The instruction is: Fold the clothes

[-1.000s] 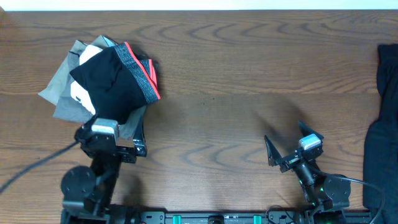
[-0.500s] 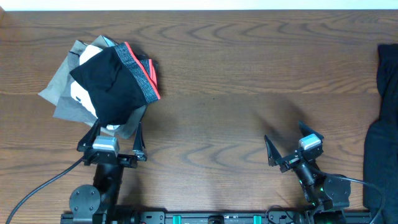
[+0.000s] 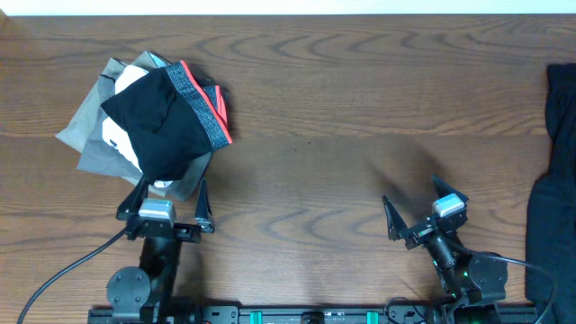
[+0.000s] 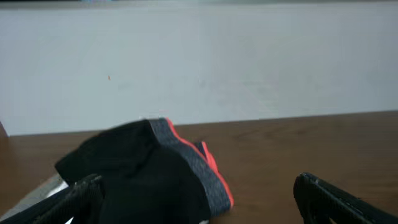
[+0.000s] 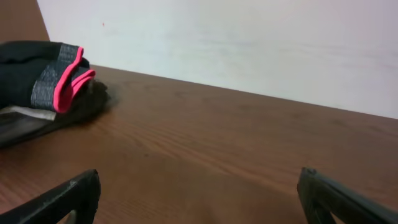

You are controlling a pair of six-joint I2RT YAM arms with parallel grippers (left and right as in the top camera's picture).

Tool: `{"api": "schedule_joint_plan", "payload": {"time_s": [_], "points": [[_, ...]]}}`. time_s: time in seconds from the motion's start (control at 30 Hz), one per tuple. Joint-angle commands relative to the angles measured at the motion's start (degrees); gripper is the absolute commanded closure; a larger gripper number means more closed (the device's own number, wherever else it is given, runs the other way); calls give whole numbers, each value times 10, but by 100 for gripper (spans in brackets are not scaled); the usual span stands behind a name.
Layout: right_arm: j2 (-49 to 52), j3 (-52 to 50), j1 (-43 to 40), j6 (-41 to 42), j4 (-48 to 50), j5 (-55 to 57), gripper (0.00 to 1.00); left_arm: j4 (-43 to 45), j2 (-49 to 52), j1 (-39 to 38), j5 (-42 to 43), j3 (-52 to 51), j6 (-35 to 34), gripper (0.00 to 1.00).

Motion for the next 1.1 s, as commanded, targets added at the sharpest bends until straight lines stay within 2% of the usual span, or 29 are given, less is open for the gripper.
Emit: {"api": "schedule_joint_plan", "payload": {"time_s": [0.0, 0.1, 0.23, 0.5, 1.07], "points": [[-3, -2, -6, 0, -1, 0, 1, 33, -5, 3, 3, -37, 10, 2], [-3, -2, -6, 0, -1, 0, 1, 87, -5, 3, 3, -78, 10, 2], [-3, -2, -6, 0, -1, 0, 1, 98, -5, 2, 4, -113, 9, 2], [-3, -2, -6, 0, -1, 0, 1, 24, -5, -1, 3, -125, 9, 2], [-3, -2, -6, 0, -1, 0, 1, 28, -4, -1, 3, -124, 9, 2]]}}
